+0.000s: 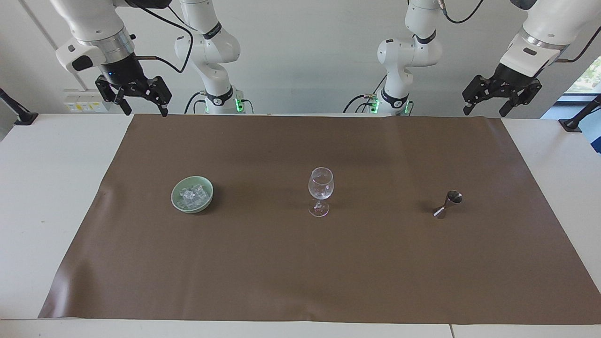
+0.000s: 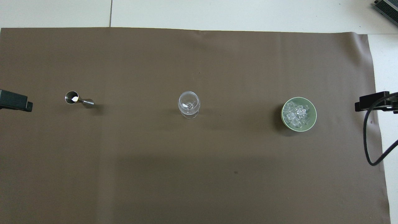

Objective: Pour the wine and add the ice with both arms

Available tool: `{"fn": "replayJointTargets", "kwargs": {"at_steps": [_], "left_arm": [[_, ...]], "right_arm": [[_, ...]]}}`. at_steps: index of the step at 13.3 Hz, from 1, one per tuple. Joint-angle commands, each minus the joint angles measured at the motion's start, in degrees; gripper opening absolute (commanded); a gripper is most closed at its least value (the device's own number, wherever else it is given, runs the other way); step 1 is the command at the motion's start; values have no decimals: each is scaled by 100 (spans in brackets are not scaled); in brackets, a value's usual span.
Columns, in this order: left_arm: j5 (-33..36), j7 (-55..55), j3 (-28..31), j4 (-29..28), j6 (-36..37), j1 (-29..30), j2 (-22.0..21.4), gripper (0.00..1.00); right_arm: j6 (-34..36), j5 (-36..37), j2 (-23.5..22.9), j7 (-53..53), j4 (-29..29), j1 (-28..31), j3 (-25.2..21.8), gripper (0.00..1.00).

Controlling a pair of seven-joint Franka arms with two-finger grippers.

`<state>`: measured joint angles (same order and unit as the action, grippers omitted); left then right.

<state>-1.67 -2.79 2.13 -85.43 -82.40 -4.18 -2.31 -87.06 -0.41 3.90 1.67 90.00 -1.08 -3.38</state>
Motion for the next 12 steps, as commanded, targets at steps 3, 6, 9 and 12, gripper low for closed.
{"fn": "replayJointTargets", "kwargs": {"at_steps": [3,6,9,12], "left_arm": [[88,-90,33,-97,93,-31,-94,100],[79,-55,33,-70,198,-22,-103,100],[79,-55,33,-70,216,-22,-103,100],[79,-46,33,-70,190,-22,-94,100]], "right_arm": [[14,-109,93,-105,97,55,12,100],[5,-109,93,-105,97,55,12,100],[5,-109,93,-105,97,55,12,100],[5,-109,102,-105,97,55,12,100]]}}
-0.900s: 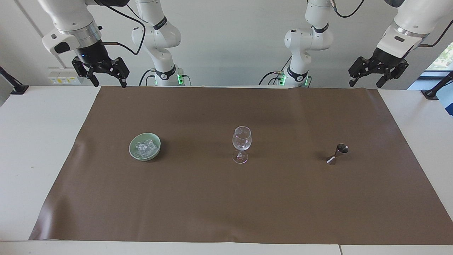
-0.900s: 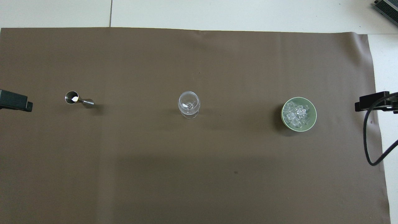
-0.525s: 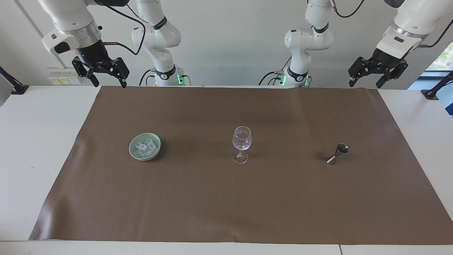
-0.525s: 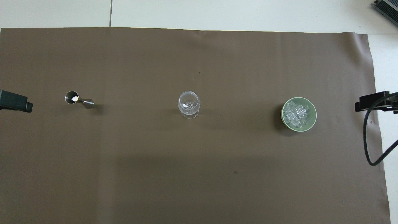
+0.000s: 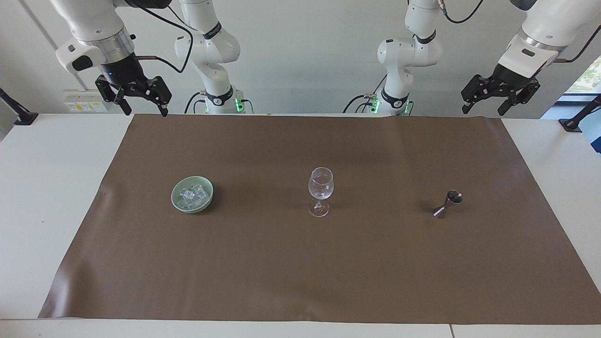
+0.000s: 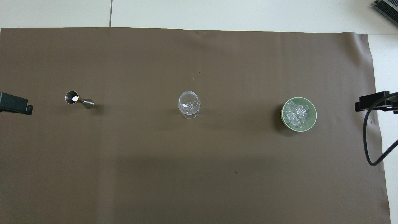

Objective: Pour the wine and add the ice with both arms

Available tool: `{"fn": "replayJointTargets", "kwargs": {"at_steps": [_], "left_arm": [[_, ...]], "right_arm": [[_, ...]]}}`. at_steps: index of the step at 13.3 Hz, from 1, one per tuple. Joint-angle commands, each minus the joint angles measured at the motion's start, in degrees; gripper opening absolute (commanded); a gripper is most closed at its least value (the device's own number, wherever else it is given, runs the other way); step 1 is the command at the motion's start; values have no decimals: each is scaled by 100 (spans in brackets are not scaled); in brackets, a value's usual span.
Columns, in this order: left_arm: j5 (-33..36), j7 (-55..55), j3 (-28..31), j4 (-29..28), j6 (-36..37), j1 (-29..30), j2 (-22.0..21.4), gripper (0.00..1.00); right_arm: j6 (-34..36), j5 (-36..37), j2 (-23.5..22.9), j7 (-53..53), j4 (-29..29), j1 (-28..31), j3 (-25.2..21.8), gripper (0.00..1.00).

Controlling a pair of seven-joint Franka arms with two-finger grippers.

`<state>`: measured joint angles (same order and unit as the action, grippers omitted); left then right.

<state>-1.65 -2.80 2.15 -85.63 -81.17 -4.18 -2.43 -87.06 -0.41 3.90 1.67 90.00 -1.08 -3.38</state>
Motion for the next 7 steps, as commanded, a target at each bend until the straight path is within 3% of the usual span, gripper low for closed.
{"fn": "replayJointTargets", "kwargs": {"at_steps": [1,7], "left_arm": [[77,-36,31,-50,49,-22,-82,100],[77,-45,31,-42,-22,-13,-82,100]], "right_arm": [[5,-109,93,-105,97,55,12,100],[13,-109,93,-105,97,55,12,100]]}}
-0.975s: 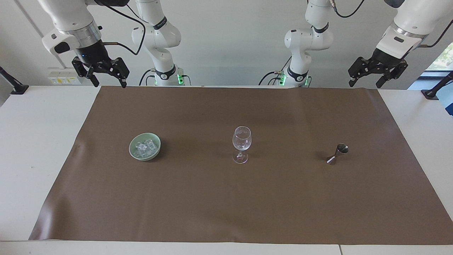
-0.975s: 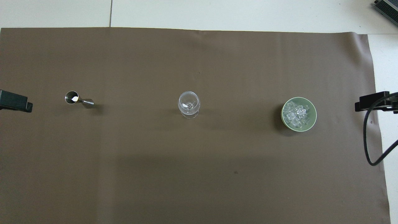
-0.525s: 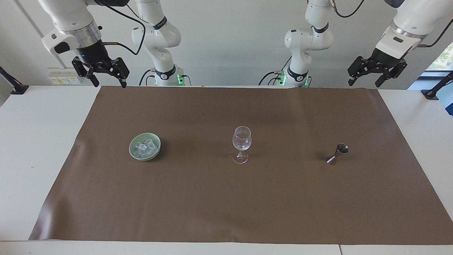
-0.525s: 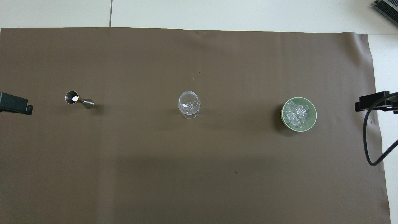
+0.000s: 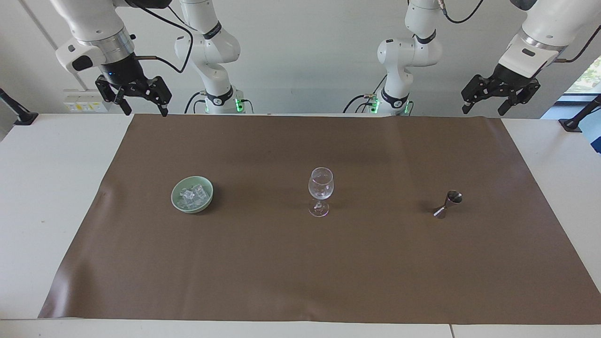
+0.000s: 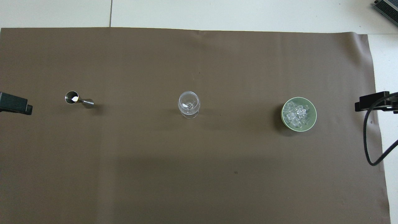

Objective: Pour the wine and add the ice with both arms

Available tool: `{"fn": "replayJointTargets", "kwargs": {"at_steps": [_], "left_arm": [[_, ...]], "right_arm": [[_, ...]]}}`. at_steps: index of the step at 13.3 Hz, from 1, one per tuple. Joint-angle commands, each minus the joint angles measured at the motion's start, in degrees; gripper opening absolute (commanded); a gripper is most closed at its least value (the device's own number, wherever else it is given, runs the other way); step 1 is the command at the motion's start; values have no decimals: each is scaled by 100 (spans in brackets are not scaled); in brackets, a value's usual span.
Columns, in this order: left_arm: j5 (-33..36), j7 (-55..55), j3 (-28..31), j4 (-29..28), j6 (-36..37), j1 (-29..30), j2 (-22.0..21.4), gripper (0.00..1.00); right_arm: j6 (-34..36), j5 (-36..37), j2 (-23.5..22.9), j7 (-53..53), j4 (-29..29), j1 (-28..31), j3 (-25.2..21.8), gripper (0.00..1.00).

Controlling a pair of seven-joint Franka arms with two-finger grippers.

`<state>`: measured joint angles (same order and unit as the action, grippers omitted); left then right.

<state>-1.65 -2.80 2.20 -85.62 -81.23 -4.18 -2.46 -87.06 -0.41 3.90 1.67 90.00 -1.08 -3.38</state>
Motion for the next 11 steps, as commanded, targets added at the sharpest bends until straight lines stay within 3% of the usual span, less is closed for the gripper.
{"fn": "replayJointTargets", "kwargs": {"at_steps": [1,11], "left_arm": [[77,-45,26,-51,-16,-13,-79,100],[77,-45,26,-43,-51,-13,-70,100]], "right_arm": [[5,-109,93,-105,97,55,12,100],[5,-109,93,-105,97,55,12,100]]}}
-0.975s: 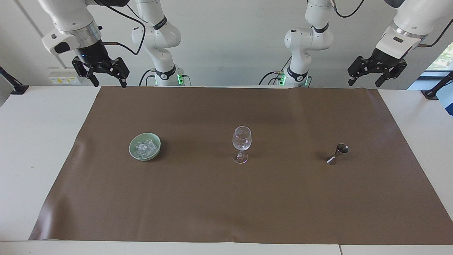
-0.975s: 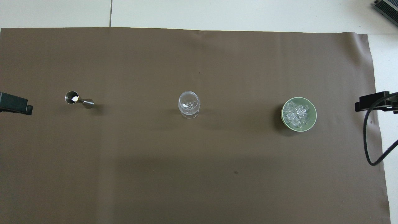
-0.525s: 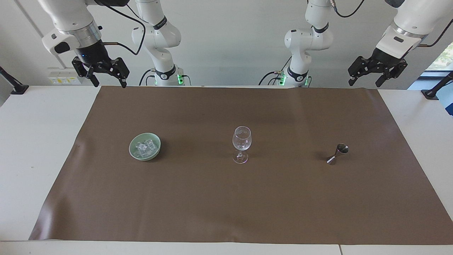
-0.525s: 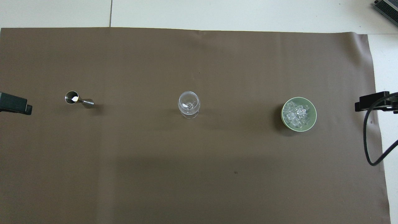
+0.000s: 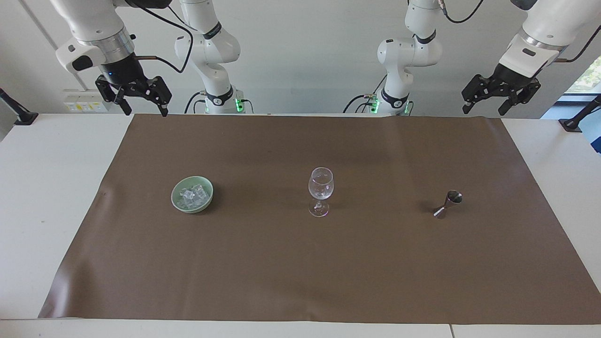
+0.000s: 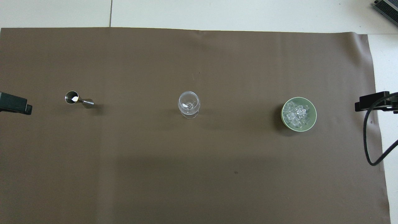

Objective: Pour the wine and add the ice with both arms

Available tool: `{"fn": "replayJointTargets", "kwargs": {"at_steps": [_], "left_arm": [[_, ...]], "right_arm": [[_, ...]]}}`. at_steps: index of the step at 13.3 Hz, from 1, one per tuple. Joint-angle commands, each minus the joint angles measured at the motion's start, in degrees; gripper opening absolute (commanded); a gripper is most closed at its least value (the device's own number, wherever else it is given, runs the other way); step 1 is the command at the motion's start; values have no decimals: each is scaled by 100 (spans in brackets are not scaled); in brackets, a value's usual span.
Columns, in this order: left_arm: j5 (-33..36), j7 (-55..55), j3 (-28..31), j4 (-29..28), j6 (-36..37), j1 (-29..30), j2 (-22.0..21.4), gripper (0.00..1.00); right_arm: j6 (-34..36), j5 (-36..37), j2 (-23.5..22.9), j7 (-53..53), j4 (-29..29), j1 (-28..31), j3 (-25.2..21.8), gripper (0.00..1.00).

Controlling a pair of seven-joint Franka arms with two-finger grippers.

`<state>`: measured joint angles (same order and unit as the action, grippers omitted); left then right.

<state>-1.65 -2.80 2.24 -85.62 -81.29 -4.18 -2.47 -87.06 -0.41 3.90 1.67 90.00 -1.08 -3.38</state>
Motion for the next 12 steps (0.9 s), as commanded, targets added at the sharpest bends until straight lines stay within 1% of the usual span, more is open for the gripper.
{"fn": "replayJointTargets", "kwargs": {"at_steps": [1,12], "left_arm": [[77,-45,22,-43,-45,-13,-69,100],[77,-36,22,-43,-98,-22,-69,100]], "right_arm": [[5,-109,93,-105,97,55,12,100],[13,-109,93,-105,97,55,12,100]]}}
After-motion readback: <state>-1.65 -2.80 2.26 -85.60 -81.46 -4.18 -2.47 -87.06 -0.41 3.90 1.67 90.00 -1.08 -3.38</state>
